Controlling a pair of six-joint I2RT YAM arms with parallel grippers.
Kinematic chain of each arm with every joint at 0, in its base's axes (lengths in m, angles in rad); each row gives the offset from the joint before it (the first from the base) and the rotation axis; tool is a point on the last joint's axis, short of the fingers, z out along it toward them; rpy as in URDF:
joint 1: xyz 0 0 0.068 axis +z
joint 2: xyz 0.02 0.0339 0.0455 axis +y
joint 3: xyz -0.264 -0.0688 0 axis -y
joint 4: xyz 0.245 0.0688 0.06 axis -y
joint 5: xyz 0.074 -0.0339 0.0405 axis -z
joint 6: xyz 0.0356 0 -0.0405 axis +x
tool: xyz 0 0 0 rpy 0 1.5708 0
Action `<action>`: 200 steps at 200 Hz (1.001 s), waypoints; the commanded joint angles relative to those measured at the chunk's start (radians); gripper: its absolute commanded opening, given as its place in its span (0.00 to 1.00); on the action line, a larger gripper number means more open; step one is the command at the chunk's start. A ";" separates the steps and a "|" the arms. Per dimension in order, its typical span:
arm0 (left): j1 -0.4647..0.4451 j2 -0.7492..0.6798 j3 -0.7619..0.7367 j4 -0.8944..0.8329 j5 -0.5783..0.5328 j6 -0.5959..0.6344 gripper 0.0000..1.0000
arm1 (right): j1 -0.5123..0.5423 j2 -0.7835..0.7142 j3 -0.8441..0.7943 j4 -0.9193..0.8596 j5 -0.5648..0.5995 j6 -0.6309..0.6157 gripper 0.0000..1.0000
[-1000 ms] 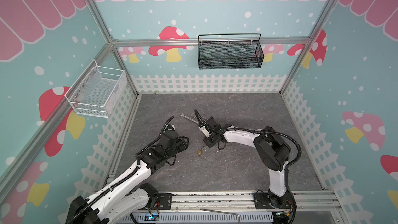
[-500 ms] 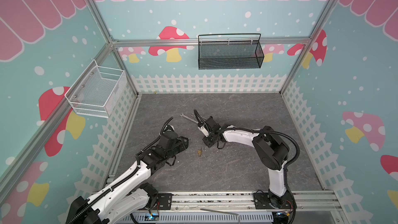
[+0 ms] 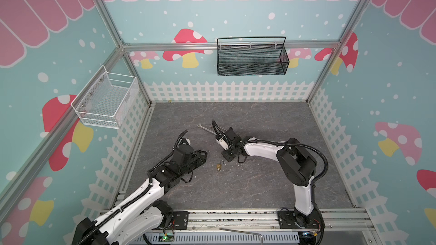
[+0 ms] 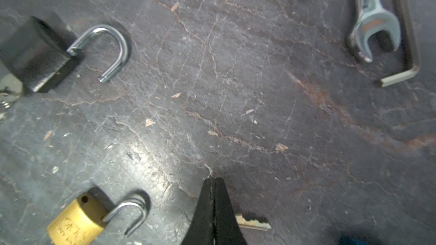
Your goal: Unlock with the key
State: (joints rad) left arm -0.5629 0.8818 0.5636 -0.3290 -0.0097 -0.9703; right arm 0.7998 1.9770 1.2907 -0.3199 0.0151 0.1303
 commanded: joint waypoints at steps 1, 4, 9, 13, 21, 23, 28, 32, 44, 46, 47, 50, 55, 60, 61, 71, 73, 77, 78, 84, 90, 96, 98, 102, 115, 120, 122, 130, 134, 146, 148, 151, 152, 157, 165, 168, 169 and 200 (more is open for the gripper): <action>0.008 -0.040 -0.005 0.030 0.034 -0.049 0.46 | 0.009 -0.110 -0.036 0.045 -0.015 -0.046 0.00; 0.009 -0.043 -0.005 0.030 0.035 -0.053 0.46 | 0.008 -0.121 -0.042 0.050 -0.021 -0.052 0.00; 0.009 -0.050 -0.005 0.028 0.038 -0.059 0.46 | 0.009 -0.139 -0.050 0.060 -0.030 -0.057 0.00; 0.011 -0.054 -0.004 0.028 0.042 -0.063 0.46 | 0.008 -0.151 -0.058 0.068 -0.039 -0.063 0.00; 0.012 -0.065 -0.001 0.028 0.050 -0.073 0.47 | 0.009 -0.179 -0.074 0.080 -0.048 -0.067 0.00; 0.013 -0.066 -0.002 0.027 0.052 -0.078 0.47 | 0.009 -0.186 -0.077 0.083 -0.052 -0.067 0.00; 0.014 -0.071 -0.001 0.027 0.058 -0.087 0.47 | 0.008 -0.204 -0.087 0.091 -0.060 -0.070 0.00; 0.015 -0.074 0.001 0.026 0.062 -0.095 0.47 | 0.009 -0.217 -0.096 0.097 -0.067 -0.069 0.00; 0.019 -0.083 0.005 0.032 0.078 -0.124 0.47 | 0.009 -0.265 -0.120 0.118 -0.090 -0.061 0.00; 0.019 -0.085 0.005 0.034 0.081 -0.128 0.47 | 0.009 -0.273 -0.124 0.122 -0.096 -0.060 0.00; 0.019 -0.085 0.005 0.036 0.082 -0.129 0.47 | 0.008 -0.277 -0.126 0.124 -0.098 -0.059 0.00; 0.019 -0.087 0.007 0.042 0.086 -0.133 0.47 | 0.008 -0.286 -0.131 0.127 -0.108 -0.057 0.00; 0.019 -0.092 0.006 0.053 0.094 -0.139 0.47 | 0.009 -0.305 -0.139 0.132 -0.123 -0.053 0.00; 0.019 -0.095 0.004 0.067 0.101 -0.142 0.48 | 0.008 -0.323 -0.143 0.134 -0.132 -0.044 0.00; 0.019 -0.096 0.004 0.069 0.102 -0.142 0.48 | 0.009 -0.325 -0.143 0.134 -0.133 -0.042 0.00; 0.019 -0.100 0.008 0.094 0.112 -0.125 0.48 | 0.007 -0.353 -0.142 0.129 -0.147 -0.019 0.00; 0.019 -0.100 0.009 0.097 0.114 -0.120 0.48 | 0.007 -0.359 -0.143 0.127 -0.151 -0.012 0.00; 0.018 -0.102 0.011 0.105 0.115 -0.106 0.48 | 0.008 -0.370 -0.141 0.125 -0.161 -0.001 0.00; 0.018 -0.102 0.011 0.106 0.116 -0.102 0.48 | 0.007 -0.373 -0.142 0.124 -0.164 0.002 0.00; 0.019 -0.104 0.016 0.119 0.116 -0.074 0.48 | 0.008 -0.391 -0.139 0.121 -0.180 0.022 0.00; 0.017 -0.105 0.017 0.137 0.111 -0.038 0.48 | 0.007 -0.407 -0.139 0.119 -0.197 0.046 0.00; 0.017 -0.105 0.014 0.152 0.101 -0.005 0.48 | 0.007 -0.423 -0.139 0.117 -0.214 0.071 0.00; 0.017 -0.105 0.012 0.157 0.099 0.002 0.48 | 0.007 -0.428 -0.138 0.114 -0.218 0.080 0.00; 0.018 -0.104 0.012 0.161 0.091 0.022 0.48 | 0.006 -0.437 -0.137 0.108 -0.225 0.095 0.00; 0.016 -0.103 0.008 0.203 0.084 0.102 0.48 | 0.007 -0.459 -0.120 0.077 -0.244 0.142 0.00; 0.015 -0.104 0.001 0.220 0.084 0.136 0.48 | 0.007 -0.467 -0.115 0.068 -0.254 0.156 0.00; 0.015 -0.104 -0.001 0.226 0.082 0.149 0.48 | 0.008 -0.469 -0.113 0.064 -0.256 0.160 0.00; 0.015 -0.106 -0.009 0.251 0.070 0.190 0.48 | 0.007 -0.484 -0.111 0.055 -0.266 0.184 0.00; 0.015 -0.108 -0.015 0.273 0.071 0.215 0.48 | 0.007 -0.491 -0.111 0.052 -0.269 0.195 0.00; 0.013 -0.112 -0.039 0.345 0.090 0.304 0.46 | 0.008 -0.516 -0.113 0.051 -0.293 0.221 0.00; 0.012 -0.114 -0.041 0.354 0.093 0.319 0.45 | 0.006 -0.520 -0.113 0.051 -0.296 0.227 0.00; 0.010 -0.115 -0.045 0.369 0.097 0.338 0.45 | 0.007 -0.526 -0.112 0.047 -0.296 0.235 0.00; 0.010 -0.116 -0.046 0.374 0.099 0.348 0.45 | 0.006 -0.527 -0.111 0.045 -0.296 0.239 0.00; 0.007 -0.116 -0.053 0.406 0.110 0.388 0.45 | 0.006 -0.535 -0.106 0.036 -0.293 0.252 0.00; 0.001 -0.119 -0.067 0.451 0.124 0.451 0.45 | 0.007 -0.546 -0.095 0.018 -0.291 0.268 0.00; -0.002 -0.120 -0.072 0.463 0.125 0.470 0.45 | 0.006 -0.549 -0.090 0.006 -0.286 0.274 0.00; -0.002 -0.121 -0.074 0.469 0.125 0.476 0.45 | 0.007 -0.551 -0.087 0.006 -0.282 0.277 0.00; -0.030 -0.119 -0.134 0.626 0.161 0.643 0.40 | 0.007 -0.588 -0.035 -0.079 -0.233 0.336 0.00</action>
State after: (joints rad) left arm -0.5705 0.7734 0.4744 0.1131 0.1070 -0.5388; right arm 0.8005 1.4319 1.2041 -0.3244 -0.2379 0.3939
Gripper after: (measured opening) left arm 0.423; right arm 0.047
